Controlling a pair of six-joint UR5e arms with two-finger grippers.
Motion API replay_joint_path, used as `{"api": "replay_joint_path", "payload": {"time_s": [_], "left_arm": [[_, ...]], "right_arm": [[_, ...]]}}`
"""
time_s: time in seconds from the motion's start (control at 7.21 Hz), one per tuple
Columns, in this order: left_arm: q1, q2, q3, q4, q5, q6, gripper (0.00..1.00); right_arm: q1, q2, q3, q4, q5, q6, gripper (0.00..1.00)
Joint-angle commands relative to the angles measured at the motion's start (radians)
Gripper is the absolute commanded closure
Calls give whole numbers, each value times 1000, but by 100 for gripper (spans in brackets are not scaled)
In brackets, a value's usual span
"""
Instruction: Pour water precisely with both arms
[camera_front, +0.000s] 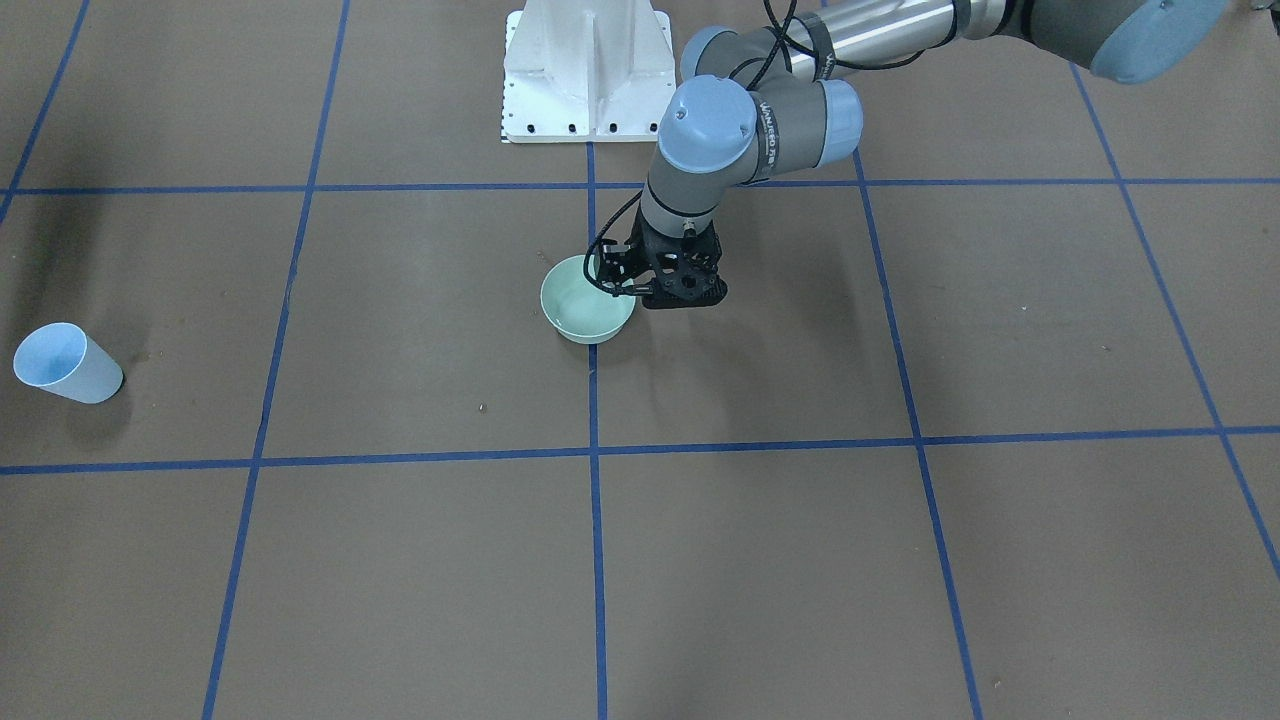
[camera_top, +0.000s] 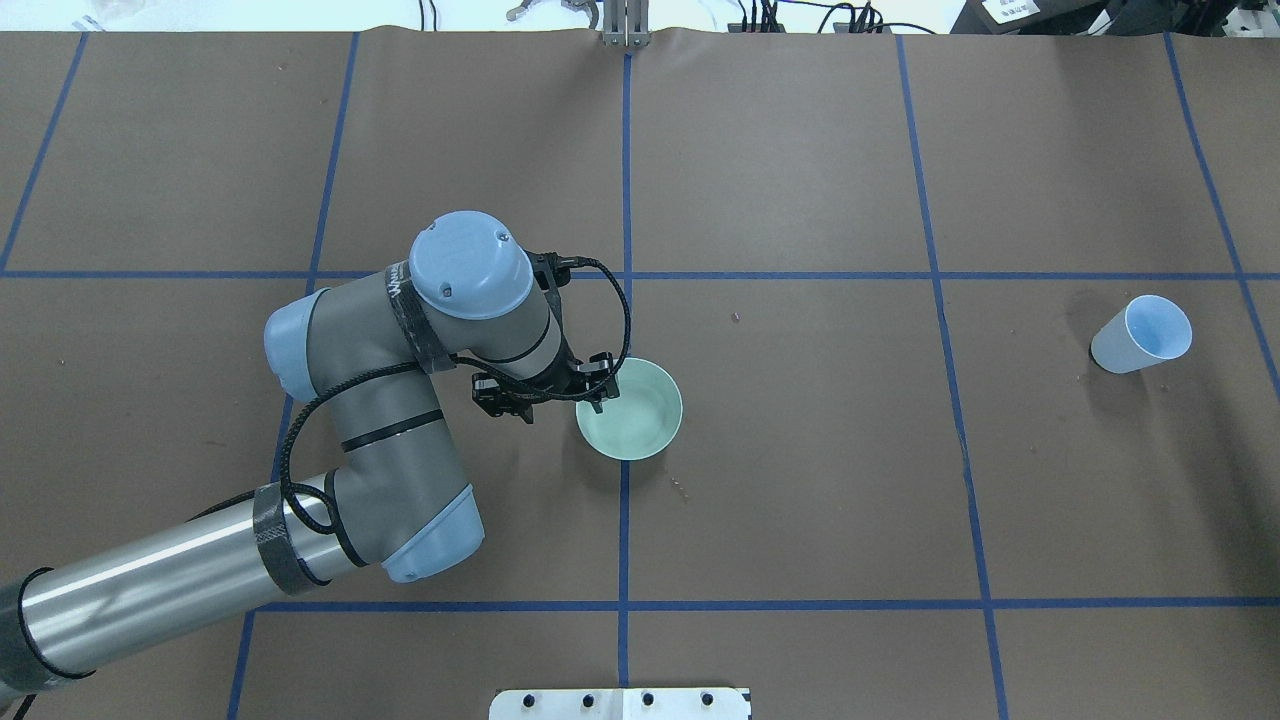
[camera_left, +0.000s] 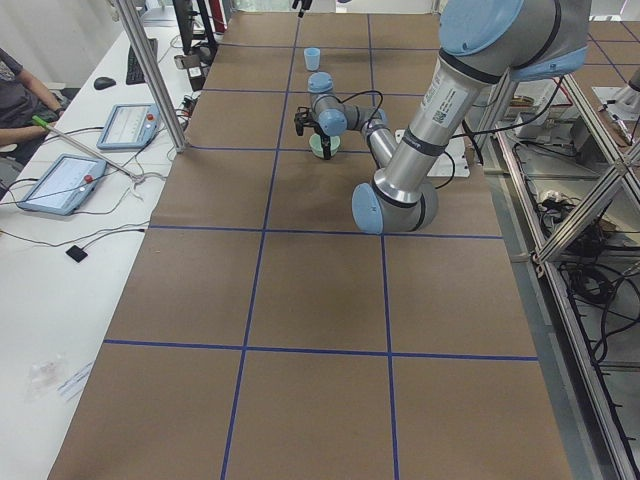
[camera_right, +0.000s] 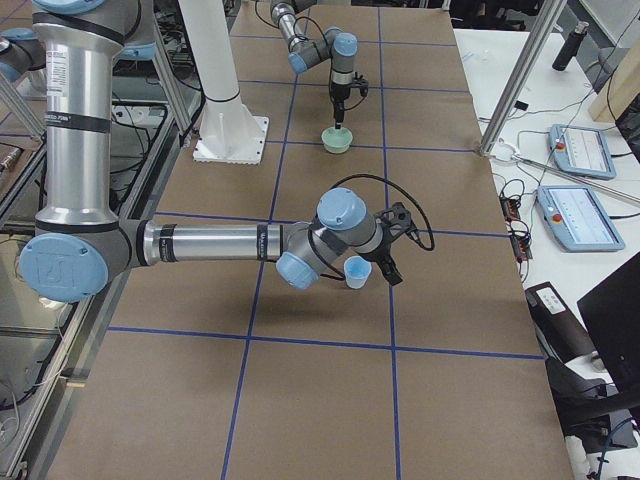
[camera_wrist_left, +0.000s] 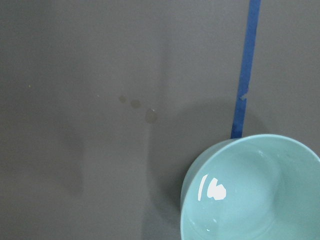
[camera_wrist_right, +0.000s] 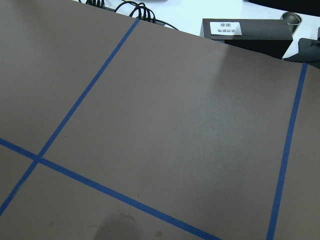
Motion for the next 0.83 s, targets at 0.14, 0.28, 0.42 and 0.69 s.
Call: {"api": "replay_joint_path", "payload": {"time_s": [0.14,0.28,0.42,0.69], "left_arm": [[12,-19,20,-1,1,-1,39],[12,-31,33,-1,1,-1,52],[12,-33,33,-1,1,-1,75],[14,-33,34,1,-1,-3,100]], "right_arm": [[45,14,18,-136,32,-126,1],[47,12,27,-148,34,-127,1],[44,12,29,-148,34,-127,1],[39,12,26,-150,34,-127,1]]}}
